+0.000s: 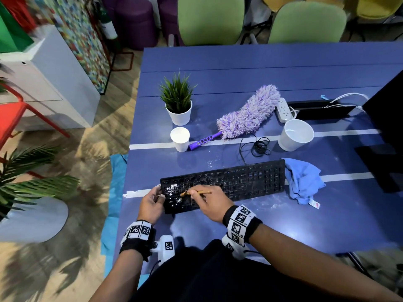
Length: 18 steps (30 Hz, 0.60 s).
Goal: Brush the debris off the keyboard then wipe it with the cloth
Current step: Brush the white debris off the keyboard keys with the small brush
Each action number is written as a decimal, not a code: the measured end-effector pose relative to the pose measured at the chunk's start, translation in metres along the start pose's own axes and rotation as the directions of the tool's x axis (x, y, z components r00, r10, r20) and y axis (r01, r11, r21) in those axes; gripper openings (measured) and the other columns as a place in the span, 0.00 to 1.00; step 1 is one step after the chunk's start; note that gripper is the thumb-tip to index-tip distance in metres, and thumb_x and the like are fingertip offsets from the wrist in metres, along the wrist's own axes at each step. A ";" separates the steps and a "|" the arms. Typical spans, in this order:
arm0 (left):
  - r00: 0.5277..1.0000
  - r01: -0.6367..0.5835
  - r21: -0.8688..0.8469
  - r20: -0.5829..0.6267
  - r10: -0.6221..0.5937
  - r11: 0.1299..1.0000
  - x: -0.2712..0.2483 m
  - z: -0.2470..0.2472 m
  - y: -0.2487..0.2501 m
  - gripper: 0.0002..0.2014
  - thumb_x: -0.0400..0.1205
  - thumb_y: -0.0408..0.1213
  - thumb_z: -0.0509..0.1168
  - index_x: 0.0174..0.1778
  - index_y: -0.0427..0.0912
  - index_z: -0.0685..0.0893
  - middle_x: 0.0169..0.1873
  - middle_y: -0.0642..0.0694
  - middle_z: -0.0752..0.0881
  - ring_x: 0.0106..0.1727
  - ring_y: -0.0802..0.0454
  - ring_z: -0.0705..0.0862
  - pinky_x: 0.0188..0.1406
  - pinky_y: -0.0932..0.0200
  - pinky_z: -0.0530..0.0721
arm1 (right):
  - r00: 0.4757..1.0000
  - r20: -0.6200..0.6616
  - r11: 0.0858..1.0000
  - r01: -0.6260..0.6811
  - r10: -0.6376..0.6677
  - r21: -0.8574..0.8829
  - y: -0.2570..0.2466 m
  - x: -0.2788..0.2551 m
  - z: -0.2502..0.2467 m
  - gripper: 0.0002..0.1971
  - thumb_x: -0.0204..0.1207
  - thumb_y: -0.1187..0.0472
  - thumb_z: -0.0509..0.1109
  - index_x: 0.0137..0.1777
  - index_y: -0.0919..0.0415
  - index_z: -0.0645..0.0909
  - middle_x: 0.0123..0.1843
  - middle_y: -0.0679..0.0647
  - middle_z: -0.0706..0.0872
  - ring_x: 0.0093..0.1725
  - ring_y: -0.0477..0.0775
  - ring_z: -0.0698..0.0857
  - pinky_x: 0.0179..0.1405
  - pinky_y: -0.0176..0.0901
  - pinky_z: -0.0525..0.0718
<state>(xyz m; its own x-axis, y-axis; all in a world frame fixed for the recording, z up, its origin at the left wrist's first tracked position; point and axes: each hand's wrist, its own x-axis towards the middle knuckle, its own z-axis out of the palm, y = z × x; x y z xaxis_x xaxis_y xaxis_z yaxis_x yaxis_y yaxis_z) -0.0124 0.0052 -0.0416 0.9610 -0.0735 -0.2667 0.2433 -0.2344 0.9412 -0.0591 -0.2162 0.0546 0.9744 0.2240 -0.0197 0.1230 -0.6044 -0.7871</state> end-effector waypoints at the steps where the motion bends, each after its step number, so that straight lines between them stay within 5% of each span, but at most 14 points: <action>1: 1.000 0.003 0.004 0.002 -0.003 1.000 0.000 0.000 -0.001 0.21 0.83 0.16 0.58 0.65 0.43 0.80 0.55 0.45 0.88 0.59 0.49 0.84 0.68 0.57 0.79 | 1.000 -0.018 1.000 0.008 -0.008 -0.013 0.001 0.000 0.001 0.16 0.86 0.52 0.58 0.56 0.58 0.85 0.50 0.54 0.90 0.49 0.52 0.87 0.54 0.45 0.83; 6: 1.000 0.000 0.041 0.007 0.000 0.999 0.001 -0.002 -0.001 0.21 0.82 0.16 0.58 0.65 0.41 0.81 0.55 0.43 0.89 0.59 0.49 0.85 0.69 0.53 0.78 | 0.990 0.140 1.000 -0.011 0.015 -0.027 -0.001 0.002 0.013 0.15 0.85 0.52 0.60 0.56 0.55 0.86 0.51 0.51 0.91 0.50 0.49 0.87 0.56 0.42 0.84; 11: 1.000 0.003 0.066 0.017 -0.004 0.998 0.003 0.000 0.006 0.21 0.82 0.16 0.58 0.62 0.44 0.81 0.50 0.53 0.88 0.52 0.60 0.86 0.57 0.75 0.78 | 0.999 0.032 0.996 -0.008 0.011 -0.083 0.002 0.005 0.008 0.16 0.86 0.53 0.57 0.54 0.58 0.86 0.48 0.53 0.91 0.45 0.54 0.87 0.51 0.44 0.84; 18: 0.997 0.046 0.084 0.056 -0.050 0.995 0.008 -0.008 0.002 0.23 0.81 0.14 0.58 0.52 0.51 0.82 0.39 0.67 0.91 0.48 0.64 0.88 0.57 0.69 0.81 | 0.992 0.121 0.999 0.042 -0.044 0.015 -0.007 0.005 0.015 0.13 0.84 0.57 0.64 0.60 0.58 0.87 0.56 0.54 0.92 0.55 0.53 0.88 0.61 0.41 0.82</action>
<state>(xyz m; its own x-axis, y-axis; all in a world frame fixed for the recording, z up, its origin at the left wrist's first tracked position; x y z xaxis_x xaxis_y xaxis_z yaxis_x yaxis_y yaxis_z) -0.0032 0.0118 -0.0398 0.9387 -0.1155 -0.3249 0.2749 -0.3181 0.9073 -0.0583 -0.1991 0.0508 0.9383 0.3408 -0.0595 0.1613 -0.5831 -0.7963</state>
